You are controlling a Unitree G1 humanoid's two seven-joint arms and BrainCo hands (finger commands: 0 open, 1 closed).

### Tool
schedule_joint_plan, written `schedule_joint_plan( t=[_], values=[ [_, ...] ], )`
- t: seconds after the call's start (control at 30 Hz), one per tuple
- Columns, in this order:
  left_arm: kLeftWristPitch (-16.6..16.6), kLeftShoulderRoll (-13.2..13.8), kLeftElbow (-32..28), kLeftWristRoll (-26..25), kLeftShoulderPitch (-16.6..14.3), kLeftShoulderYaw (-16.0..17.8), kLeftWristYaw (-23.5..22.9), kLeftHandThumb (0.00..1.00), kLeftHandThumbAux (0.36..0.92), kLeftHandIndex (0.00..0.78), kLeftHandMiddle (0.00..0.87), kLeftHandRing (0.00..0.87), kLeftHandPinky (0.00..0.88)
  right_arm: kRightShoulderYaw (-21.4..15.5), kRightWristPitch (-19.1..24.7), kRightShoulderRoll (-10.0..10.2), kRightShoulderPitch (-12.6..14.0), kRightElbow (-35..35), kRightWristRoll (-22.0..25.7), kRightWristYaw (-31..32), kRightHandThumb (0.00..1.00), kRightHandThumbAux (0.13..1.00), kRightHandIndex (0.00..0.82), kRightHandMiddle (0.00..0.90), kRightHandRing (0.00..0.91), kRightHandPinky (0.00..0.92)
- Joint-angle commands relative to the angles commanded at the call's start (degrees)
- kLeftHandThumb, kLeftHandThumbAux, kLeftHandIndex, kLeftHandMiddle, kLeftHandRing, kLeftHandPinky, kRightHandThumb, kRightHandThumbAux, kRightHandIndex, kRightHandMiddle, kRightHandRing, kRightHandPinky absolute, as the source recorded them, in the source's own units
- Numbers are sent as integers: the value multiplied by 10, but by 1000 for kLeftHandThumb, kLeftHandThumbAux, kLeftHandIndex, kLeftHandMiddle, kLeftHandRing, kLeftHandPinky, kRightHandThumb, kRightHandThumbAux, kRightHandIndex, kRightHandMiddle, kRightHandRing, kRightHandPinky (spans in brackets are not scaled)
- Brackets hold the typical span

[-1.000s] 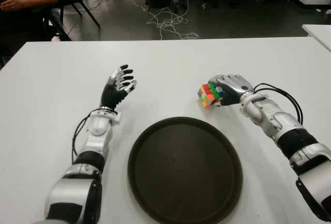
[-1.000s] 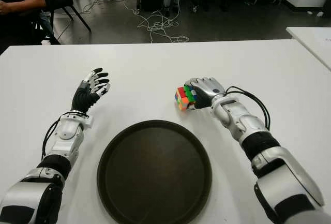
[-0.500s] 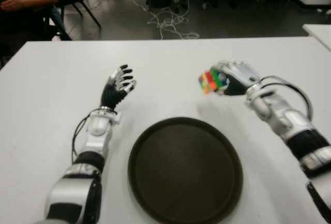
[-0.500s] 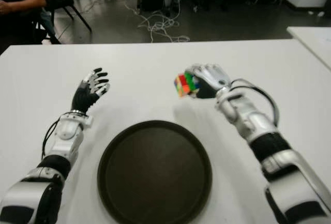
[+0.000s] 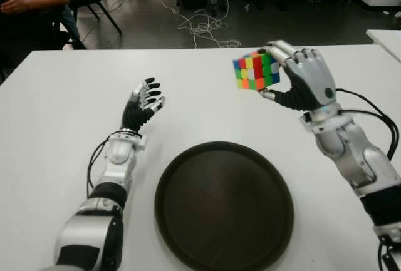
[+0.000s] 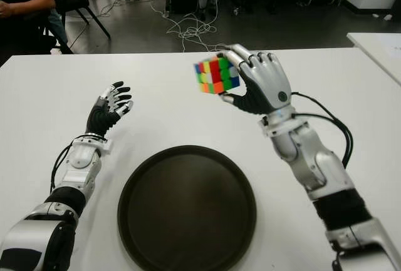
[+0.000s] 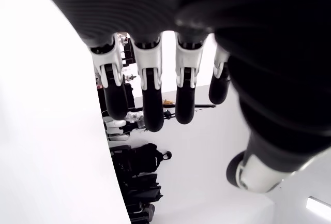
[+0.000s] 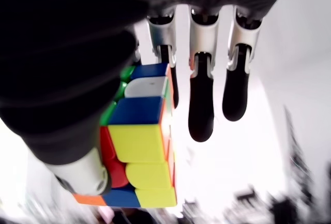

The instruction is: Pick up the Rubik's Cube and put it in the plate

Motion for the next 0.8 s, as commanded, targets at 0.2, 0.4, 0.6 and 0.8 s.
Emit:
schedule_joint_plan(
  t=[0.2, 0.4, 0.6, 0.8],
  values=[
    [2, 1, 6, 0, -3, 1, -1, 254, 714, 145, 209, 201, 158, -11, -29, 10, 2, 7, 1, -16, 701, 731, 421, 636, 689, 726],
    [3, 2, 8, 0, -4, 1, -1, 242, 696, 137, 207, 203, 173, -9, -60, 16, 3, 21, 18, -1, 702, 731, 421, 622, 685, 726],
    [4, 2, 7, 0, -4, 1, -1, 238, 690, 146, 216, 210, 167, 29, -109, 4, -4, 94, 26, 54, 700, 729, 422, 614, 671, 705],
    [3, 1, 4, 0, -3, 1, 1, 249, 708, 153, 225, 211, 156, 82, -100, -45, -11, 37, 112, 296, 698, 728, 422, 590, 627, 642]
  ],
)
